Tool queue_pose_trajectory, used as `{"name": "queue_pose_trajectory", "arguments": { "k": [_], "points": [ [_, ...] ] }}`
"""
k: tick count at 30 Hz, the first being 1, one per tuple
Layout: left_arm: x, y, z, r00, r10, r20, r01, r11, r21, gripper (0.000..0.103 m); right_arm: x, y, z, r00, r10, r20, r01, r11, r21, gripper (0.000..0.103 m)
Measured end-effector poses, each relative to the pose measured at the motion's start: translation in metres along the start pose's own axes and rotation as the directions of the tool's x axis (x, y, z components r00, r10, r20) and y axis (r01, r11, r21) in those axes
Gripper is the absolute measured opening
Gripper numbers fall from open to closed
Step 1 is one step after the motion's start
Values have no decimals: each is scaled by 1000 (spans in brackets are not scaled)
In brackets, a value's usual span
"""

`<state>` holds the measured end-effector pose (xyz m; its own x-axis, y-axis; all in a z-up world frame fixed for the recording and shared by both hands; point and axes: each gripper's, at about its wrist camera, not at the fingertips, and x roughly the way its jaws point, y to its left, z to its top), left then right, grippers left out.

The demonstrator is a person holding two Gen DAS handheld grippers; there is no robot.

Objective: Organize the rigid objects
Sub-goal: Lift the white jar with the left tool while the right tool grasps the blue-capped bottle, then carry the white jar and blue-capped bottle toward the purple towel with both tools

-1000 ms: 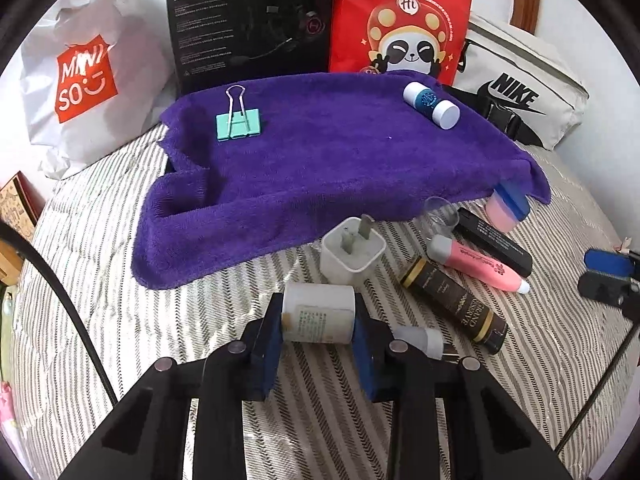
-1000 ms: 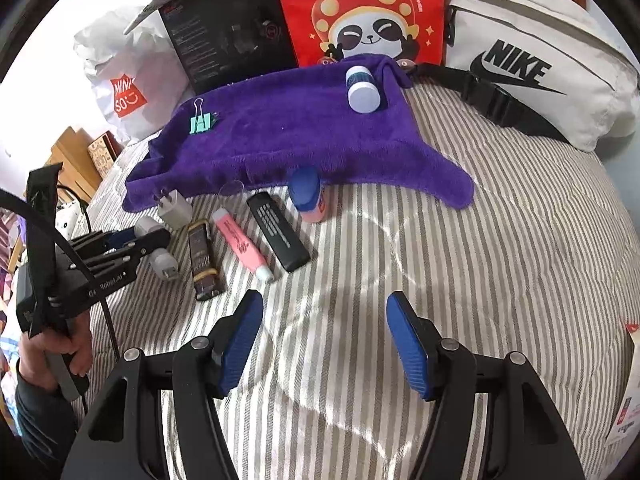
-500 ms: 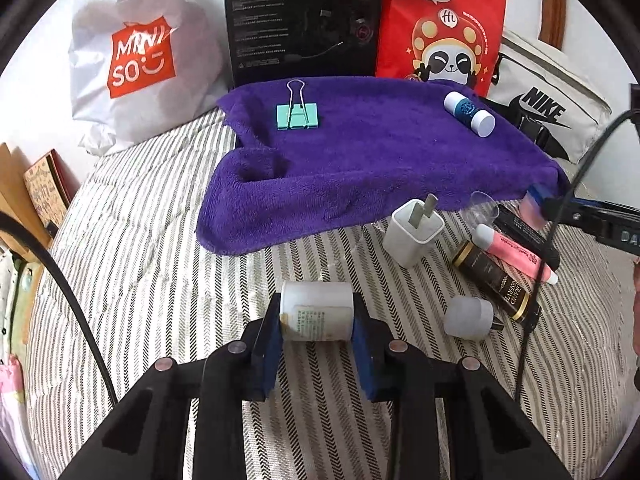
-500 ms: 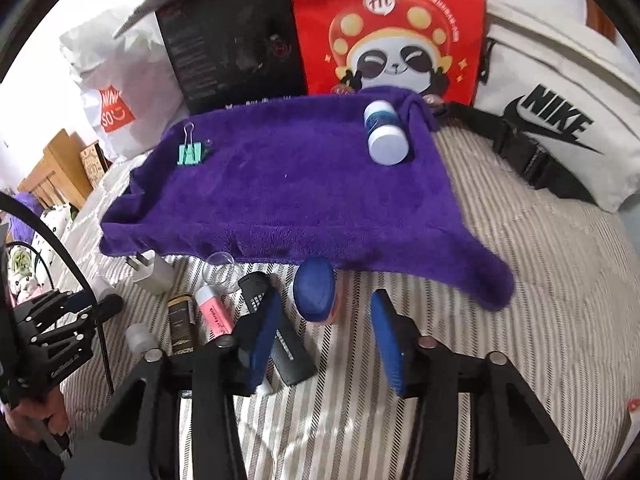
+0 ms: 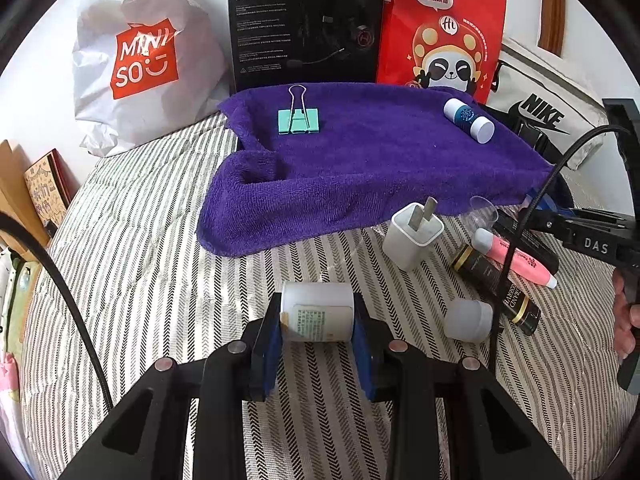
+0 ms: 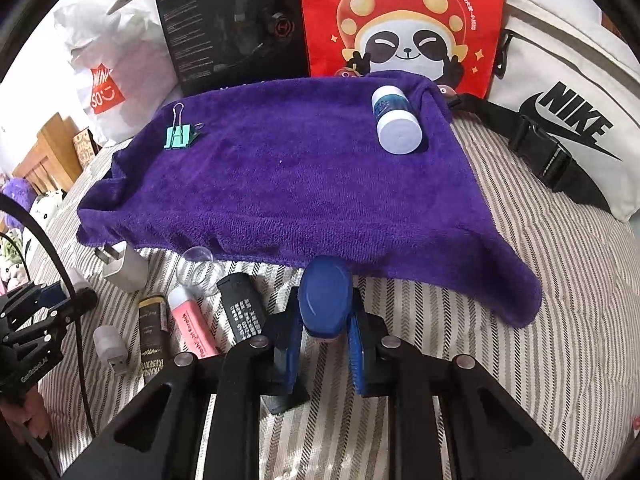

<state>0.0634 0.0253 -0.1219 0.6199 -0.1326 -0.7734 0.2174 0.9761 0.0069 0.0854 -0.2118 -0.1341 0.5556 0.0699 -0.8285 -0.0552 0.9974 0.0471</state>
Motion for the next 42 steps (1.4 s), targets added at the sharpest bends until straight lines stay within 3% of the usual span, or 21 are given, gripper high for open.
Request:
{"name": "queue_pose_trajectory", "arguments": {
  "k": [8,28,42],
  "points": [
    [0,-1,-1,1000,8,1,-8,1000,5,30,0,9,-6,997,-55,51,58,996,-62,20],
    [-1,2,-1,1000,-6,2,6,1000,-22,29,-2,5,-4,999,-15,47,18,999,-50,20],
    [-15,11,1,998,-57,5,57,994,-96,29,-40,-8,-15,998,26,52,-24,999,-25,20]
  ]
}}
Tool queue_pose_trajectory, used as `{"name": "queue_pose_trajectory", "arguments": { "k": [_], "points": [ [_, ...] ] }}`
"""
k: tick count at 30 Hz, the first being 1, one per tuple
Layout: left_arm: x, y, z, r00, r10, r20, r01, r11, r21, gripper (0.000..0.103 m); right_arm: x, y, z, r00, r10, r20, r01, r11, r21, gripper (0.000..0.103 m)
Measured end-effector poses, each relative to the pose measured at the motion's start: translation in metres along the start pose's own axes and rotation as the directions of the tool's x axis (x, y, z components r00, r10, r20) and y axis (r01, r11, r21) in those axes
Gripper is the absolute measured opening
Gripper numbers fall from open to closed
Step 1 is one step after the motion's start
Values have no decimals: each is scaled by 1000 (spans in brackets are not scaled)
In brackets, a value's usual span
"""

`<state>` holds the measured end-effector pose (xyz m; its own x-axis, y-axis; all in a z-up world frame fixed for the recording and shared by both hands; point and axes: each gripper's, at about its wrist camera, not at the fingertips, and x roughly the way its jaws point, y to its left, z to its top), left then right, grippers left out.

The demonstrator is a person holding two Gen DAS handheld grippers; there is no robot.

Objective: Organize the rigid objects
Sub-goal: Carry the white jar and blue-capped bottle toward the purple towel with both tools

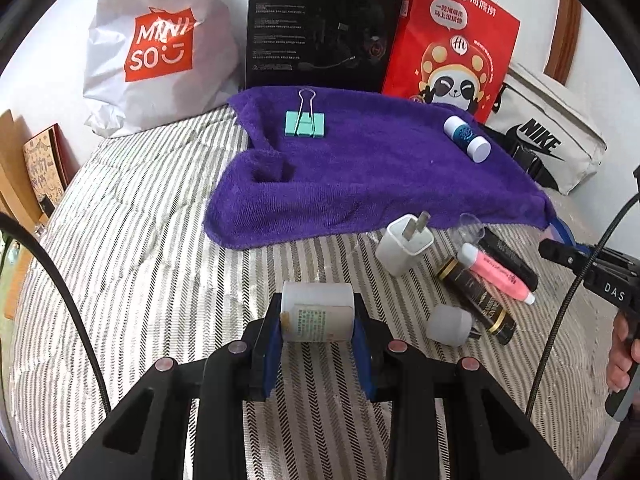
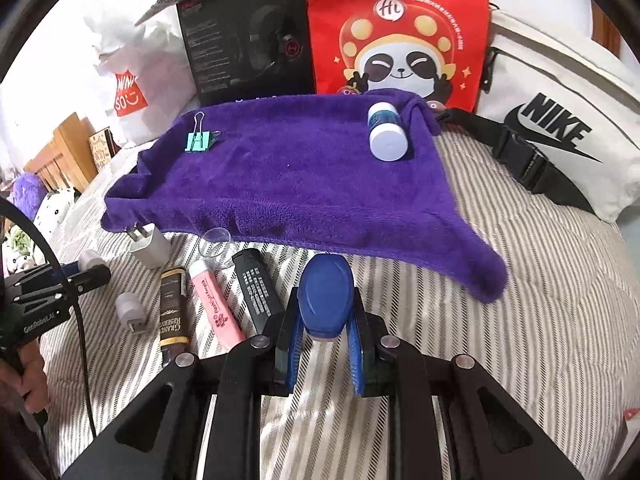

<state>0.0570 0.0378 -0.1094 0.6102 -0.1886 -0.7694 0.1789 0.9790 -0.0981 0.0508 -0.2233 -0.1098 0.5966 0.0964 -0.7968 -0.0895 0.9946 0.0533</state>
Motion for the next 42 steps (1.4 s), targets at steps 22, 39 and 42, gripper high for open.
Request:
{"name": "queue_pose_trajectory", "arguments": {
  "k": [22,39,42],
  "points": [
    [-16,1,55,999,-19,38,20,1000,-20,29,-25,-19,39,999,2,46,-2,1000,-3,20],
    [12,4,110,999,-31,39,30,999,11,29,8,-31,105,1000,11,13,-11,999,-34,20],
    [20,6,126,999,-32,44,32,999,20,29,16,-33,118,1000,23,5,-23,999,-36,20]
  ]
}}
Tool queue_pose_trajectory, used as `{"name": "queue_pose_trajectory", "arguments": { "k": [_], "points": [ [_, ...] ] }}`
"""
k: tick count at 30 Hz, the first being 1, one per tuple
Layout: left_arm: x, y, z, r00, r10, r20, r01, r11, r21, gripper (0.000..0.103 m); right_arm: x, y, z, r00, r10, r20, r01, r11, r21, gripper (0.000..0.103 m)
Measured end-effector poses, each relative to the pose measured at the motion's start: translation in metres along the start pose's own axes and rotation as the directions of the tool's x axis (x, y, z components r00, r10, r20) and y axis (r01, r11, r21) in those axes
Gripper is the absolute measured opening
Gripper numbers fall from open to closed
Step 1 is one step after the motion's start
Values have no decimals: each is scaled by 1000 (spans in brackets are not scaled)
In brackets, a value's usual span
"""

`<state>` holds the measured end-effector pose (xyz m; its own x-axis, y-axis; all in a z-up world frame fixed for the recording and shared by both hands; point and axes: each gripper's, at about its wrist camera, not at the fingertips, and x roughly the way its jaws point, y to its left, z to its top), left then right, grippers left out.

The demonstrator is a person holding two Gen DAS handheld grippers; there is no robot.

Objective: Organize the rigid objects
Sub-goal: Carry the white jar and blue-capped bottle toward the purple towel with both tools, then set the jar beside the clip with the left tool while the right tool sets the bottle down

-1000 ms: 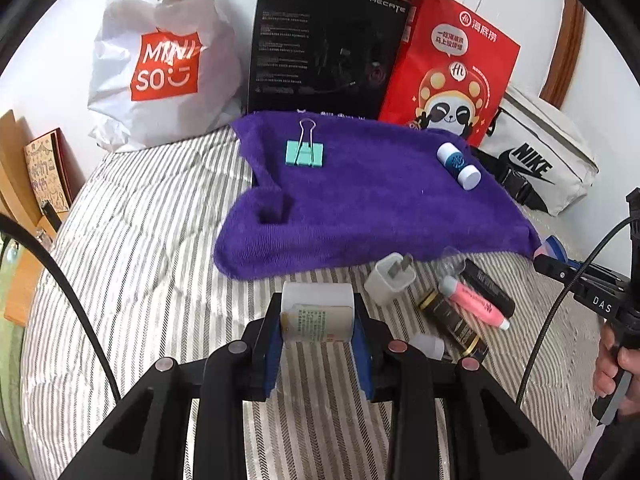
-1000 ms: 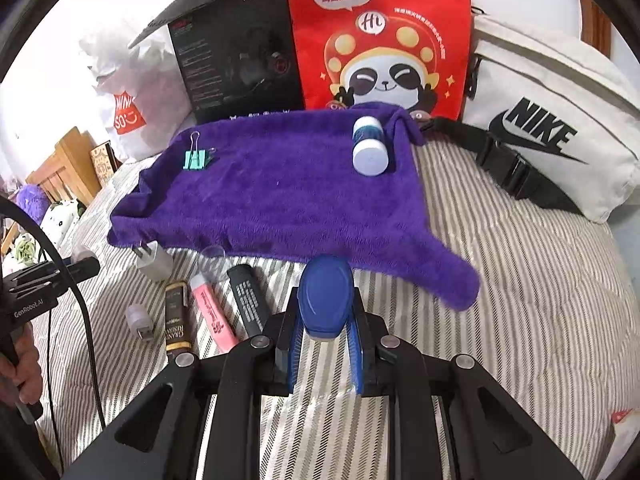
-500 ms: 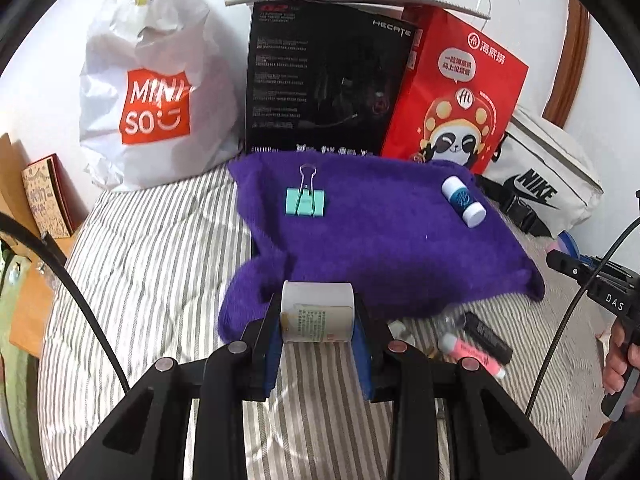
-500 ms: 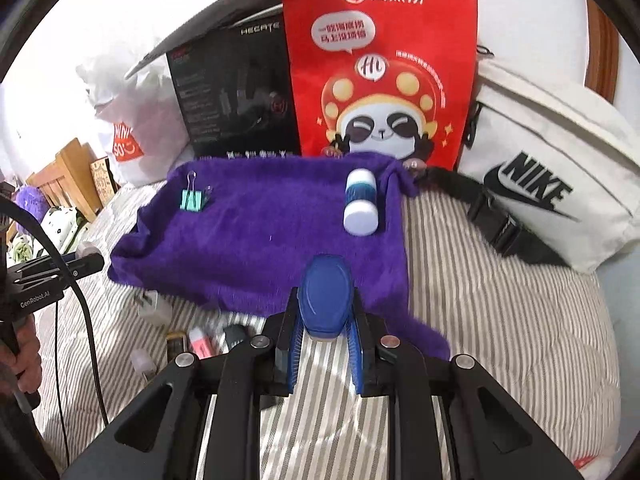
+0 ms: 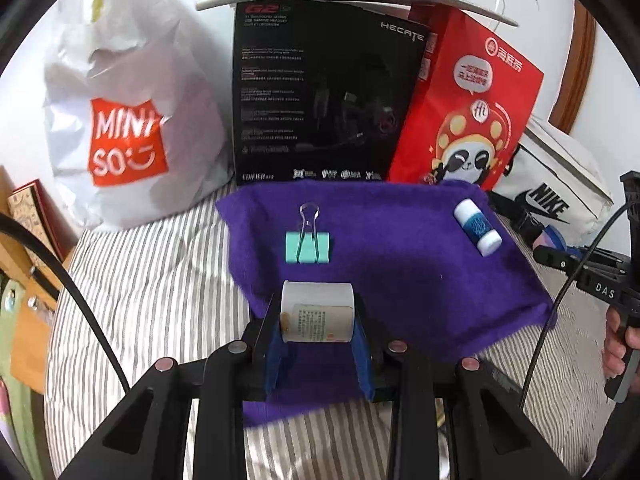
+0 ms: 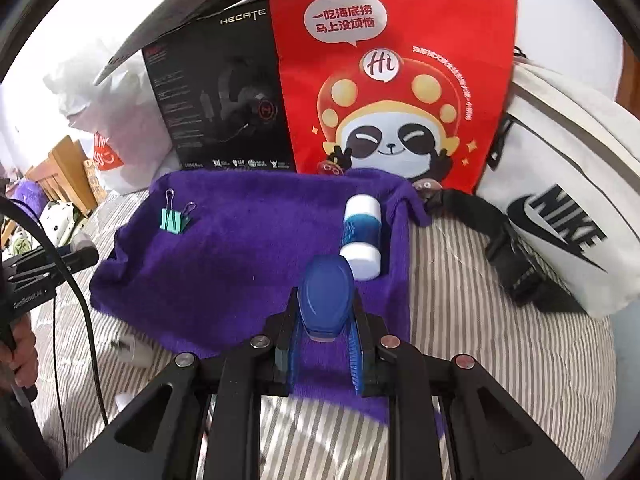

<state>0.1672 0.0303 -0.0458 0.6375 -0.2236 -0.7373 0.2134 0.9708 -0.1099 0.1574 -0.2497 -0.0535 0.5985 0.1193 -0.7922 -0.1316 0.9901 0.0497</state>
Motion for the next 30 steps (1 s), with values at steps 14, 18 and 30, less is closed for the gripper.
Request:
{"name": "queue_pose_trajectory", "arguments": {
  "k": [14,18,30],
  "points": [
    [45,1,16,999,-47,-19,46,998,-38,29,24,-18,7,1000,22,20,-22,999,33,20],
    [52,-2,14,999,-41,-25,41,999,-13,29,32,-19,4,1000,30,9,-30,999,35,20],
    [63,-2,12,998,-28,-48,29,1000,4,29,68,-13,-9,999,-14,-47,14,1000,0,20]
  ]
}}
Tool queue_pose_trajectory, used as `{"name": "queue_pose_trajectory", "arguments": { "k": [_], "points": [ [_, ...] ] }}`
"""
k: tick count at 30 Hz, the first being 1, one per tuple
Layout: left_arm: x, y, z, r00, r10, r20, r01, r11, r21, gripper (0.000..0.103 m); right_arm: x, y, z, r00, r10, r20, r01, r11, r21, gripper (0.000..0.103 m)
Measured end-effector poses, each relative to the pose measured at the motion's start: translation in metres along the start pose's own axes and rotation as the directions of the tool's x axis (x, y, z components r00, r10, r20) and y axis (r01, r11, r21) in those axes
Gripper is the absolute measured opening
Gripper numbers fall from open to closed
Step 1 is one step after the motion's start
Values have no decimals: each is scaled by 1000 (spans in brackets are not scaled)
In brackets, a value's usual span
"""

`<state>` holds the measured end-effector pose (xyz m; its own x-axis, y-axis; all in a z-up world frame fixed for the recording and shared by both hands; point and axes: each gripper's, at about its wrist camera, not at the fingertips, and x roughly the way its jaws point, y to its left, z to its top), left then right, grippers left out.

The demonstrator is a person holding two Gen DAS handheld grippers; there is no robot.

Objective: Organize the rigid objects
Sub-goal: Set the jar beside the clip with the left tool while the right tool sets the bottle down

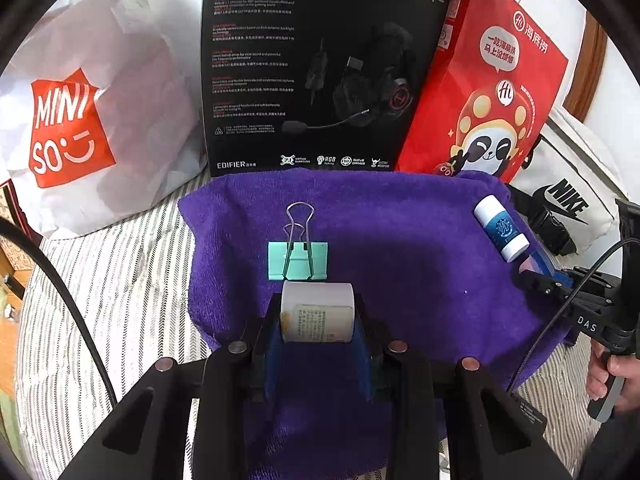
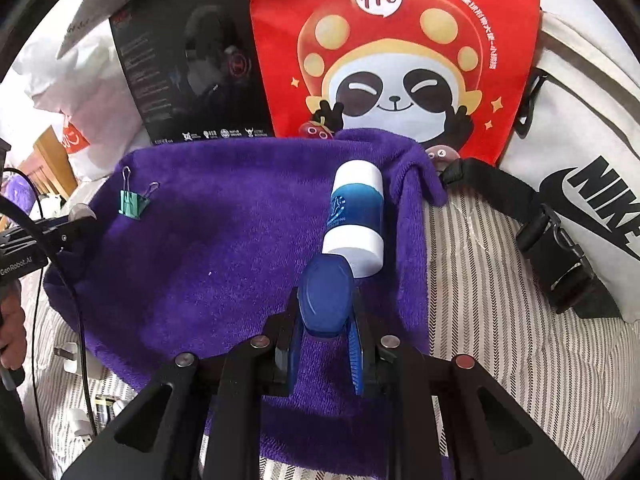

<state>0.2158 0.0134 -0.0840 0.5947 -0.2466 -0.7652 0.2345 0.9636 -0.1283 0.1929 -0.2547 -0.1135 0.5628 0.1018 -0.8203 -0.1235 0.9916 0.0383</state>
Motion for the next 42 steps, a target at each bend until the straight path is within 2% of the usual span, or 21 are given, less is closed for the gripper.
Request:
{"name": "queue_pose_trajectory", "arguments": {
  "k": [12,15,18,20,22,29,33,35,39,42],
  "points": [
    [15,7,-2,1000,10,-29,-10,1000,-4,29,13,9,-5,998,-57,1,57,996,-62,21],
    [22,8,-3,999,23,-35,-23,1000,6,29,13,8,-4,999,-47,-3,47,997,-55,22],
    [25,8,-4,999,28,-32,-28,999,18,30,12,11,-5,1000,-20,-3,20,998,-68,35],
    [27,6,-4,999,38,-32,-38,999,25,30,9,15,-7,1000,1,5,0,997,-81,48],
    [30,4,-3,998,50,-29,-48,998,41,30,5,18,-10,1000,0,20,1,996,-87,53],
    [38,-8,-4,995,99,-21,-96,990,103,30,-17,11,-13,996,6,88,-2,999,-53,55],
    [38,-7,-4,995,95,-21,-93,991,96,30,-21,6,-14,995,7,95,-5,1000,-23,56],
    [38,-7,-4,995,92,-25,-89,991,100,33,-22,3,-15,996,14,92,-13,1000,-11,56],
    [38,-12,-6,993,114,-22,-111,987,116,43,-25,2,-16,995,13,94,-13,1000,-5,56],
    [37,-15,-9,994,105,-34,-99,984,150,53,-28,2,-15,995,10,100,-10,1000,-1,56]
  ]
}}
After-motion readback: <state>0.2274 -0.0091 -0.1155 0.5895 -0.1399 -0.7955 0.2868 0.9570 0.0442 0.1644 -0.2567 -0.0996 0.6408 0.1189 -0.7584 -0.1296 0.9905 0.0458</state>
